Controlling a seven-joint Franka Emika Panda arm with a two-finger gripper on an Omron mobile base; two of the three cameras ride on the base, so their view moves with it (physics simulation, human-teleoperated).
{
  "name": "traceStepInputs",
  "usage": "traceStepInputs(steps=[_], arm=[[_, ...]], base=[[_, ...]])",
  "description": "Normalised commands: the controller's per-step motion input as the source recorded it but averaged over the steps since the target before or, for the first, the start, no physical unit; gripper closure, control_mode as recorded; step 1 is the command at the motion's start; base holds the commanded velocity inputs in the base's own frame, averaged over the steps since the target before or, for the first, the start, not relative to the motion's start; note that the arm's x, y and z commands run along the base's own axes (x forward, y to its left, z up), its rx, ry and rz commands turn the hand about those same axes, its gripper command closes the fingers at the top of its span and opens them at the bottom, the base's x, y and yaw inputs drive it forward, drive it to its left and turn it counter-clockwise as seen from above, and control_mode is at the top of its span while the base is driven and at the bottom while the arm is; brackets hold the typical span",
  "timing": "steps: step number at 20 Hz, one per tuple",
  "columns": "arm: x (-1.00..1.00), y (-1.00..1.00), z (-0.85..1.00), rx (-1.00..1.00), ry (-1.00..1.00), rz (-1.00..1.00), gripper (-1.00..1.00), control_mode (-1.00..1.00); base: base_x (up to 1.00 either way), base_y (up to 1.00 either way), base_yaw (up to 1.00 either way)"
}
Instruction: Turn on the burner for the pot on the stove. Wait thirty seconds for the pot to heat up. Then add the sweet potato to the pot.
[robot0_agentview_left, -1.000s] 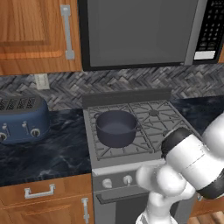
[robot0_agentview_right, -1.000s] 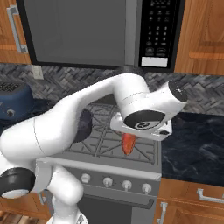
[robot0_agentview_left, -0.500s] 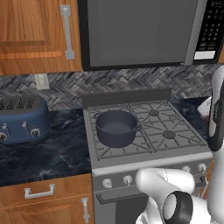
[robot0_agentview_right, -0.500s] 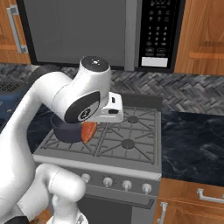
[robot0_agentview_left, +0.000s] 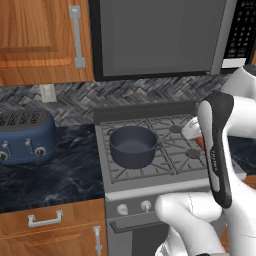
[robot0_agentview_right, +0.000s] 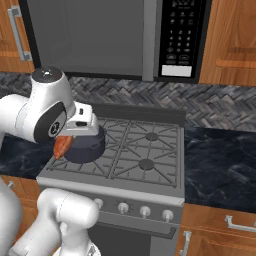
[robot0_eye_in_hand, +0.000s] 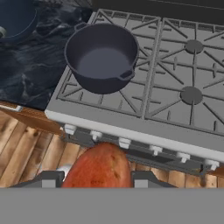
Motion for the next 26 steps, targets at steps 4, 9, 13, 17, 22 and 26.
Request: traceStepInputs(steps=[4,9,13,17,22,26], arm=[[0.31,0.87,0.0,0.0,0.01,0.0,1.0,-1.0],[0.48,0.72,-0.08,0.0,0.01,0.0,1.0,-1.0],[0.7,0.48,-0.28,0.0,0.06,0.0,1.0,-1.0],[0.71,0.29,-0.42,0.0,0.05,0.0,1.0,-1.0],[0.63,0.09,-0.41,0.0,0.02,0.0,1.0,-1.0],[0.55,0.0,-0.3,0.0,0.01,0.0,1.0,-1.0]], base=[[0.0,0.0,0.0],[0.0,0.0,0.0],[0.0,0.0,0.0],[0.0,0.0,0.0],[0.0,0.0,0.0],[0.0,0.0,0.0]])
